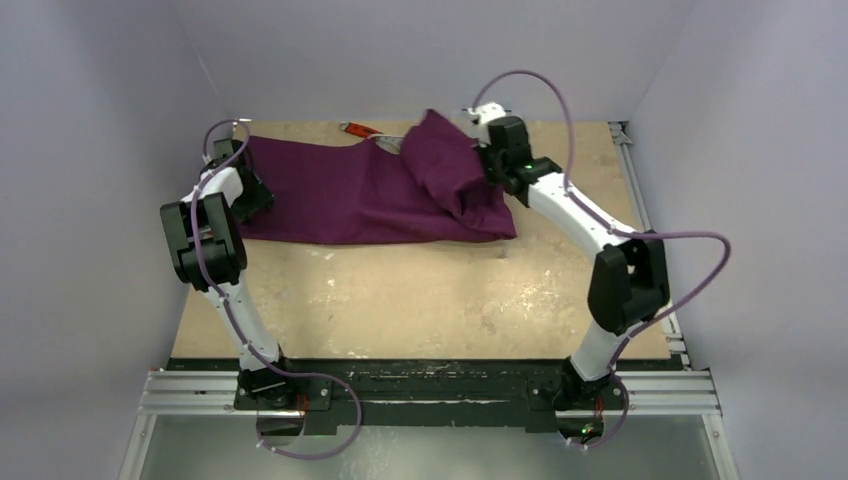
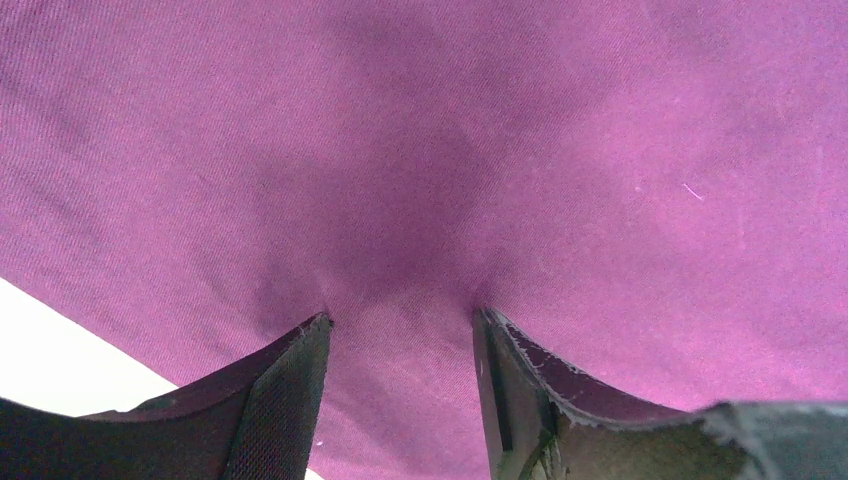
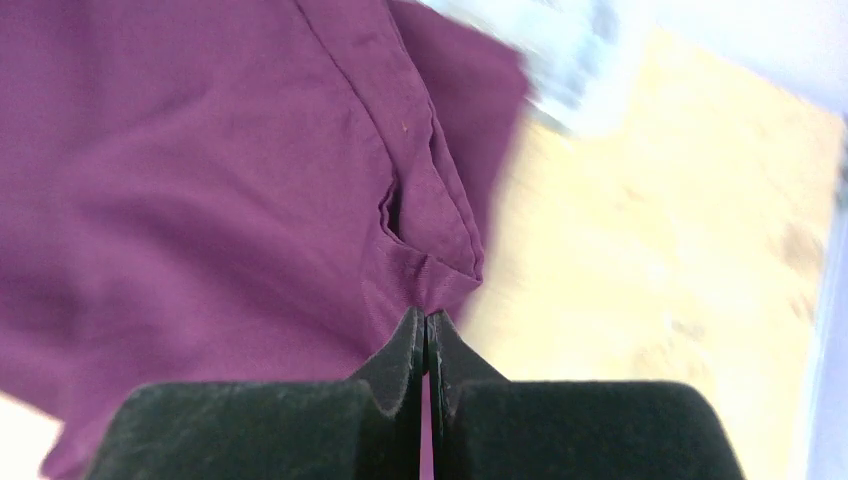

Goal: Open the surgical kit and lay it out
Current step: Open the surgical kit at the center of the board.

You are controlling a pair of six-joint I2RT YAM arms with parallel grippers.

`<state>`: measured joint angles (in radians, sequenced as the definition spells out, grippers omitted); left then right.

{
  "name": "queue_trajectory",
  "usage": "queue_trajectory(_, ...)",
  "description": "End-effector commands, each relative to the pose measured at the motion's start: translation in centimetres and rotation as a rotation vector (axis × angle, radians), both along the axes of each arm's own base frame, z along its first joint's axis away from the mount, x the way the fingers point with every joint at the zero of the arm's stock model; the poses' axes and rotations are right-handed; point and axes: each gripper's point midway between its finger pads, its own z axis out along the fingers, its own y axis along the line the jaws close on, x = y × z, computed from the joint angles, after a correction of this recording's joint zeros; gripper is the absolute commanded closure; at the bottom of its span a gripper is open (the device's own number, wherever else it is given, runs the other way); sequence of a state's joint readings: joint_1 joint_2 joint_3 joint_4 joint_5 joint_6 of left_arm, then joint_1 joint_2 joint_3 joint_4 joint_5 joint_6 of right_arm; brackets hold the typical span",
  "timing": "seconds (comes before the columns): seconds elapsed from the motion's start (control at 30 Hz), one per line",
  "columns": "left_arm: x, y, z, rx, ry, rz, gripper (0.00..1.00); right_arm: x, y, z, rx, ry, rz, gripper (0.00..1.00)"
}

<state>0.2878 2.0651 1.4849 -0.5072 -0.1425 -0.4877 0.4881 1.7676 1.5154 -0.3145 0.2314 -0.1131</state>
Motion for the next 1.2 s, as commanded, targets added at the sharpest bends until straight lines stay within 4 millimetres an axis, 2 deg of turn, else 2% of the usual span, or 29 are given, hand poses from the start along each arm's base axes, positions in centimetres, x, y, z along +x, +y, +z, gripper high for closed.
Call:
queue_trajectory(0.0,0.4,0.7,-0.9,-0.019,0.002,0.022,0.47,-1.2,-9.5,-1.5,-0.051,0.011,-0.272,1.0)
queue_trajectory(0.07,0.5,0.6,-1.1,-0.024,0.004,0.024,0.47,-2.2,-13.7,-2.5,0.064,0.018,-0.499,1.0)
queue_trajectory(0.17,0.7,0.7,-1.1,-0.025,0.0,0.029,0.47,-4.5,-20.3,-4.7,0.081,0.03,-0.752,1.0)
queue_trajectory(0.27,0.9,1.0,-0.9,-0.012,0.002,0.039,0.47,-7.1,-25.7,-6.5,0.096,0.046,-0.947,1.0)
queue_trajectory(0.4,1.0,1.7,-0.5,0.014,0.002,0.061,0.47,-10.2,-30.7,-8.2,0.108,0.083,-1.163,1.0)
queue_trajectory(0.5,0.9,2.0,-0.3,0.025,0.003,0.077,0.47,-11.6,-33.0,-8.8,0.12,0.123,-1.289,1.0)
queue_trajectory(0.53,0.9,2.0,-0.2,0.027,0.003,0.081,0.47,-11.8,-33.5,-8.9,0.125,0.142,-1.318,0.78)
queue_trajectory(0.57,1.0,2.1,0.0,0.03,0.0,0.083,0.47,-11.6,-33.6,-8.8,0.129,0.149,-1.33,0.57)
queue_trajectory(0.6,1.1,2.1,0.1,0.034,-0.004,0.085,0.47,-11.3,-33.6,-8.3,0.139,0.149,-1.333,0.45)
queue_trajectory(0.67,1.1,2.4,0.5,0.046,-0.007,0.09,0.47,-10.0,-33.1,-7.1,0.187,0.133,-1.3,0.35)
queue_trajectory(0.77,1.1,2.6,1.0,0.057,-0.014,0.087,0.47,-7.8,-31.6,-5.4,0.289,0.1,-1.192,0.29)
queue_trajectory(0.87,1.1,2.4,1.1,0.053,-0.017,0.08,0.47,-5.1,-28.7,-5.3,0.408,0.105,-0.993,0.27)
queue_trajectory(1.07,1.1,2.3,1.1,0.05,-0.019,0.072,0.47,-2.4,-21.4,-7.9,0.625,0.275,-0.614,0.28)
queue_trajectory(1.17,1.0,2.3,0.8,0.049,-0.015,0.073,0.47,-1.9,-19.7,-9.4,0.681,0.333,-0.543,0.27)
